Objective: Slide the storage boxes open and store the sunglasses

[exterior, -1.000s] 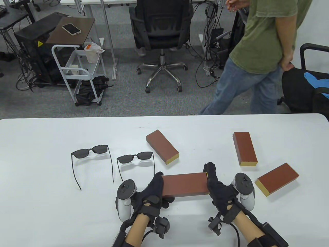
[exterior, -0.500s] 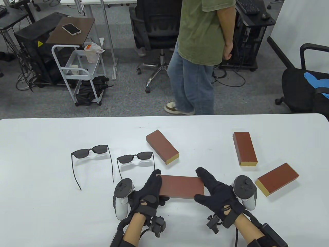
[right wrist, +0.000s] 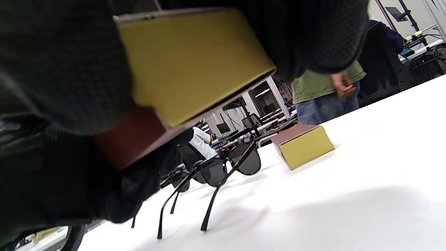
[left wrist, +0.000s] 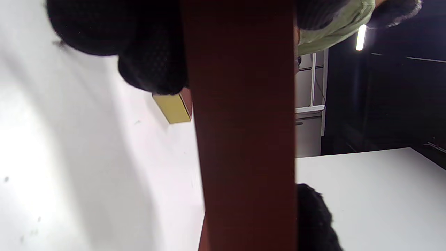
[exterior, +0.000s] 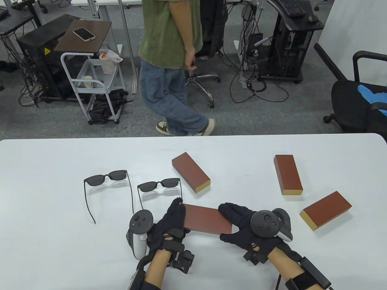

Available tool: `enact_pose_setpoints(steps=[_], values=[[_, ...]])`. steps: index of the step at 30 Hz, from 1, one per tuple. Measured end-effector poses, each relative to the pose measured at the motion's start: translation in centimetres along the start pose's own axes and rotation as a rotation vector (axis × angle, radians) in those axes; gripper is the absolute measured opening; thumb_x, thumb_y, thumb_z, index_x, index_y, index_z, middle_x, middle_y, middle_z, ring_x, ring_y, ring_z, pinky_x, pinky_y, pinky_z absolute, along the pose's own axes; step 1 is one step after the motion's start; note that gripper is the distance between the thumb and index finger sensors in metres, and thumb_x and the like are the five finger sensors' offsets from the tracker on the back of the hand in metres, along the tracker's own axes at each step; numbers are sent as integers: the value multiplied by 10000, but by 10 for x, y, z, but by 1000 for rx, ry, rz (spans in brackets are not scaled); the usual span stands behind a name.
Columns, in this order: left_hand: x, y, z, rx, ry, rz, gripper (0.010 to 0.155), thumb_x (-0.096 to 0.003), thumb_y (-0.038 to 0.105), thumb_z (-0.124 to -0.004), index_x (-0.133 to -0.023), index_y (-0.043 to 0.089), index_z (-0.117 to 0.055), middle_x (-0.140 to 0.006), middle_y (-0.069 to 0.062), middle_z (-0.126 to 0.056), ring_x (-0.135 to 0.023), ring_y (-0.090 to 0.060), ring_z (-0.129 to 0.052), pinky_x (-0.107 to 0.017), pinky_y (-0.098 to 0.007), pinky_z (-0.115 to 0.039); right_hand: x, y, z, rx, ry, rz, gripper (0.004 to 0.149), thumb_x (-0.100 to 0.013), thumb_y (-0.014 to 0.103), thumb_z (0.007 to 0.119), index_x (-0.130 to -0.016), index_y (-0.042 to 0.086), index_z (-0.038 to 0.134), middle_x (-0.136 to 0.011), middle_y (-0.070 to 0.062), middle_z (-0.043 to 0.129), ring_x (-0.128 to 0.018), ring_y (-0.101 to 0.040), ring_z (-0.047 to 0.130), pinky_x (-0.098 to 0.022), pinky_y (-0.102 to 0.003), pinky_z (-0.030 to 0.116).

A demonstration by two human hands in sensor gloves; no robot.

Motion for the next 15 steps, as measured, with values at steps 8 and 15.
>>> enact_pose_setpoints(steps=[8,15], values=[[5,22,7,-429,157,-137,660,-486,567,-661,-1071,263,-624,-989,-77,-828,-811,-361,-906,-545,-568,-770,-41,-41,-20,168,-176,205,752,-206,546,981,-869,338,693,-879,-204,772,-681,-449,894,-484,-481,840],[8,35,0,-642,166,-214,678,-469,584,-688,-1071,277,-632,-1068,-75,-756,-947,-377,-785,-662,-620,-650,-80,-75,-16,363,-266,436,662,-232,550,967,-826,348,754,-867,-228,773,-657,-459,904,-460,-481,849]])
Point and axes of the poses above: the tracker on the back of each hand, its own y axis roughly to the thumb side, its own x axis roughly from the fingertips to the wrist, z = x × y, the point moved 3 cm from there along -x, roughly from the wrist to the fingertips
